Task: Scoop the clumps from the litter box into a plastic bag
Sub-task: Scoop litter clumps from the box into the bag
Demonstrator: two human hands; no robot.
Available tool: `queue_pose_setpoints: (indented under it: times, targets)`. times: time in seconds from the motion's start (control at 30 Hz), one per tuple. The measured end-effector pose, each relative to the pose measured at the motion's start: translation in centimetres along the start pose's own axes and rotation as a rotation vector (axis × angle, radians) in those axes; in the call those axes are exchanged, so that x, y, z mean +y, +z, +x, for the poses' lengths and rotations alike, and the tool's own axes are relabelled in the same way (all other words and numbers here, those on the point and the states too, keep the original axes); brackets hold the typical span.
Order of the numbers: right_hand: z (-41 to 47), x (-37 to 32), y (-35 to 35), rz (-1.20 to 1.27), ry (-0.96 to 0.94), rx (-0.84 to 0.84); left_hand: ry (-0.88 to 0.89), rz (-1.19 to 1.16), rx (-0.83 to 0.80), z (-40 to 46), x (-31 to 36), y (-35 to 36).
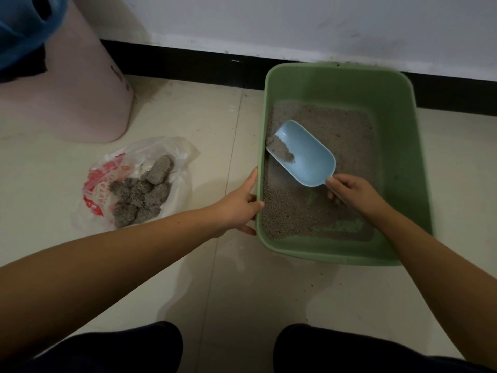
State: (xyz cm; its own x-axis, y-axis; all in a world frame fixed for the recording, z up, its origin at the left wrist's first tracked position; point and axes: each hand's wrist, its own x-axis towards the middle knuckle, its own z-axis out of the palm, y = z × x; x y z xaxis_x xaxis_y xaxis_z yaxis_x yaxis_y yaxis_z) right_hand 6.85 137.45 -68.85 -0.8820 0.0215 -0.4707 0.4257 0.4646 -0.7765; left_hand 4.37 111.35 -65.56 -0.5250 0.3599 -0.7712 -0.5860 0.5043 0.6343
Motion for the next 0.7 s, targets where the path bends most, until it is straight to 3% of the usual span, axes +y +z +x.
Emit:
queue_pose_setpoints:
  times: [0.33,0.7]
  targets:
    - [1.2,-1.2,1.5,0.080,-0.015,0.108,-0.004,0.005,0.001,-0.2,0.3,0.1]
    - [1.8,-1.7,-0.9,0.010,0.074,0.206,0.000,0.012,-0.012,-0.4,0.4,0.1]
